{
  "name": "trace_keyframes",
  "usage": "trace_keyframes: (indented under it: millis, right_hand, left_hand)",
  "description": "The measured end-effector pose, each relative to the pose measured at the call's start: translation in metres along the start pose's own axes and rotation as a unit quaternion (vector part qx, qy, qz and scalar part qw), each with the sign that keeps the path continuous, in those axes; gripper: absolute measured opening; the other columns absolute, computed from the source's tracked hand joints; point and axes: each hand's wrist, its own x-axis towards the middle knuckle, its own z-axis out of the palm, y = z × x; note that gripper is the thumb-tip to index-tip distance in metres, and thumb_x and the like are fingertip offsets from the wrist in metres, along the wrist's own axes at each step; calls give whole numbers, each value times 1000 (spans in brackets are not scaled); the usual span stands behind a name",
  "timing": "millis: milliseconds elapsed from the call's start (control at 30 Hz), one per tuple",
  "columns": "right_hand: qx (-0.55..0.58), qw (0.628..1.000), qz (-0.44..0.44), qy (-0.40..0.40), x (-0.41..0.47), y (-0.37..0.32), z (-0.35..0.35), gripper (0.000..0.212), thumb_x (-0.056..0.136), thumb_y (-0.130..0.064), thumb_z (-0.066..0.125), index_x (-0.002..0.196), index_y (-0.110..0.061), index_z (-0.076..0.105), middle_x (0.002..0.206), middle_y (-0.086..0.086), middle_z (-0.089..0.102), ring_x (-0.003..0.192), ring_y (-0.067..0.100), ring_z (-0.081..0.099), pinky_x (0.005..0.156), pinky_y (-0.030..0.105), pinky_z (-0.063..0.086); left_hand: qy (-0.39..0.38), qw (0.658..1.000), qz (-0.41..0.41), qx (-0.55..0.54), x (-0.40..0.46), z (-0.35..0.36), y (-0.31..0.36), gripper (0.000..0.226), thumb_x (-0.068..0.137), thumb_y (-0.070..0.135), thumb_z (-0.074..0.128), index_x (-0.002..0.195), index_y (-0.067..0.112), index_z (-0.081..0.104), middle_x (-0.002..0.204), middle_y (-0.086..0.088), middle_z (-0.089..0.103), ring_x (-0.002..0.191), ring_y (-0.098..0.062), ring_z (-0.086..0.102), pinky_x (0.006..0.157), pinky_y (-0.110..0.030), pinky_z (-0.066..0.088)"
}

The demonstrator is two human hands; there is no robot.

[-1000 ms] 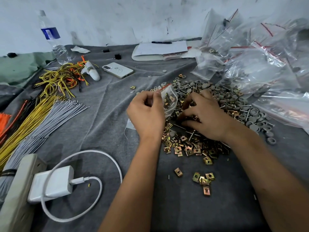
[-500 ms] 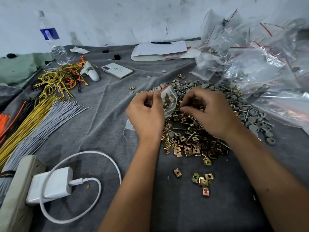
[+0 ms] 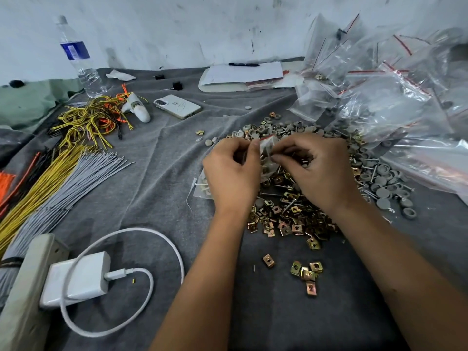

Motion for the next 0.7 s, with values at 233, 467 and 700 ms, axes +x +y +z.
trace_keyframes:
  millis: [233, 467, 700]
  right_hand:
    - [-71, 997, 9, 7, 0, 8, 2, 15, 89, -18, 78, 103, -13, 75, 99, -2, 73, 94, 10, 63, 86, 25, 49]
    - [-226, 954, 13, -198, -4, 12, 11, 34, 87, -35, 78, 120, -29, 75, 121, -1, 57, 118, 23, 39, 100, 41, 44]
    - [-197, 958, 19, -208, -5, 12, 8, 30, 83, -27, 83, 111, -22, 76, 117, -3, 57, 116, 18, 38, 99, 31, 39]
  left_hand:
    - [93, 991, -73, -65, 5, -5, 0, 29, 95, 22, 70, 68, 10, 70, 62, -13, 61, 59, -12, 48, 58, -35, 43]
    - [98, 989, -86, -69, 7, -5, -2, 30, 95, 22, 70, 66, 12, 69, 56, 7, 52, 56, -9, 45, 57, -28, 37]
    - [93, 989, -90, -72, 6, -4, -2, 32, 95, 23, 70, 65, 12, 67, 53, 10, 48, 54, -8, 42, 56, -28, 36]
